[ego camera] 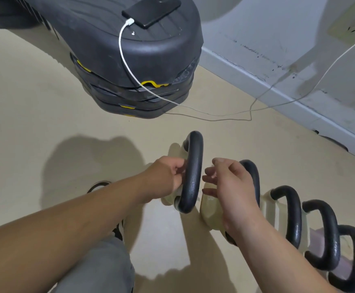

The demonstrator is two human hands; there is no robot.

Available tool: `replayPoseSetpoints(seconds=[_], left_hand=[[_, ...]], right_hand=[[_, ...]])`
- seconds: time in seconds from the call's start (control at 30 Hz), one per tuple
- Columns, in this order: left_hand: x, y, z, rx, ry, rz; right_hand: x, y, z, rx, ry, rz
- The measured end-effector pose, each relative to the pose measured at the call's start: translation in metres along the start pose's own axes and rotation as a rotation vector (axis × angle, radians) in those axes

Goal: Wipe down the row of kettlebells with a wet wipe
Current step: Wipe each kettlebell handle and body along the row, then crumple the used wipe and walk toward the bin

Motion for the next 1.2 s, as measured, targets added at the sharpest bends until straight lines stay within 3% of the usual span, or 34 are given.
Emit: replayPoseSetpoints(seconds=[0.1,0.27,0.47,0.7,0.8,0.9,1.0,1.07,1.2], left_hand=[[0.003,-0.033,0.002,0.225,0.156,-0.045],[-0.034,-0.082,-0.038,0.325,0.365,-0.174],[-0.159,-0.141,-0.094,0.180,0.558,-0.130],[-0.265,-0.232,-0.081,-0.044,0.521,0.000],[-0.267,-0.249,-0.068,-0.148,0.441,0.040],[-0.242,-0.241,-0.057,-0.241,0.288,0.049],[-0.225,-0.206,-0.054,-0.215,0.335,0.088],[-0.223,-0.186,-0.063,-0.224,0.404,0.112],[-0.204,-0.155,-0.085,-0.156,0.178,-0.017]], right_hand=[[0.002,-0.016,-0.011,0.032,-0.043,0.025],[0.004,-0.054,-0.023,0.165,-0.135,0.137],[0.052,-0.122,-0.023,0.337,-0.129,0.136],[0.143,-0.192,-0.042,0.439,-0.237,-0.105],[0.166,-0.204,-0.055,0.452,-0.339,-0.201],[0.161,-0.192,-0.062,0.390,-0.290,-0.224],[0.144,-0.168,-0.056,0.310,-0.215,-0.227],[0.148,-0.149,-0.046,0.276,-0.317,-0.319],[0.154,-0.106,-0.040,0.271,-0.418,-0.354]])
Point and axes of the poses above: each hand's wrist, its own y-axis towards the middle knuckle, its own z-axis out of the palm, x = y × z, the point moved 8 cm from there along y, towards the middle knuckle, and after that the axes turned 12 degrees about y, right-handed, at the moved point
